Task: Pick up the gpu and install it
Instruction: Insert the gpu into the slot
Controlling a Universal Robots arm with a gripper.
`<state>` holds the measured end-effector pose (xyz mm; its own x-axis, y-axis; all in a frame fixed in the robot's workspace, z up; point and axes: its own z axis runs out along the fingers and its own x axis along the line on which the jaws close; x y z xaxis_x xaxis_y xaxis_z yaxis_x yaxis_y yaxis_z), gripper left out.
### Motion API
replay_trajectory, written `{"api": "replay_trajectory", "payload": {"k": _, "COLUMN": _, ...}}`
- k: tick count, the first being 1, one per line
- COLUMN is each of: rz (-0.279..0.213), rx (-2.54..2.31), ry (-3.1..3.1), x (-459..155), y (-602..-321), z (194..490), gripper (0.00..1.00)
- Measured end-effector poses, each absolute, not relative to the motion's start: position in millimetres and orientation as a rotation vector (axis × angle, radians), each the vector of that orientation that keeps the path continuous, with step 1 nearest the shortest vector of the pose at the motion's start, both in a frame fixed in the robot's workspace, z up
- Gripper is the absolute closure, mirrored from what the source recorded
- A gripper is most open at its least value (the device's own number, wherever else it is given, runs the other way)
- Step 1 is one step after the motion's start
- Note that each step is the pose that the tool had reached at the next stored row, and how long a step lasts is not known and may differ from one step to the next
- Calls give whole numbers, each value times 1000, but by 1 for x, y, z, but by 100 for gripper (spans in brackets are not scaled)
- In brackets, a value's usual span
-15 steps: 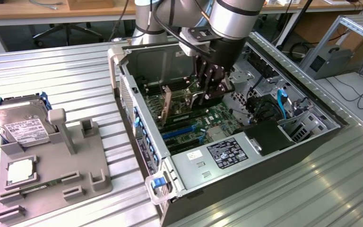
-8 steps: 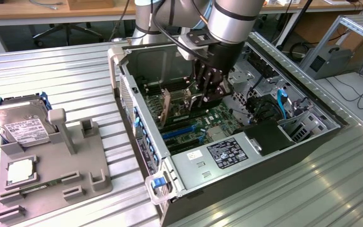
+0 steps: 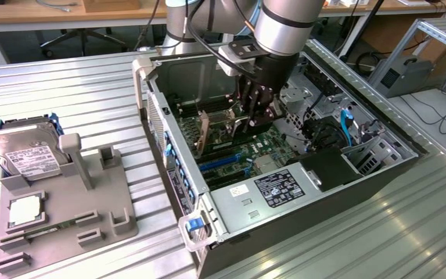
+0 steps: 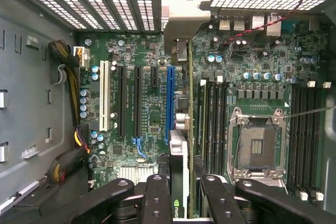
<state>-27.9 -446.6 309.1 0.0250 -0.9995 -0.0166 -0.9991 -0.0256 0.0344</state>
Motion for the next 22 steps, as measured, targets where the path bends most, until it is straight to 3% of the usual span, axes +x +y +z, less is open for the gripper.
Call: {"api": "replay_trajectory", "payload": {"k": 22, "rz": -42, "rx": 2250, "ry": -2186, "x": -30, "y": -447, "z": 308, "gripper": 73}}
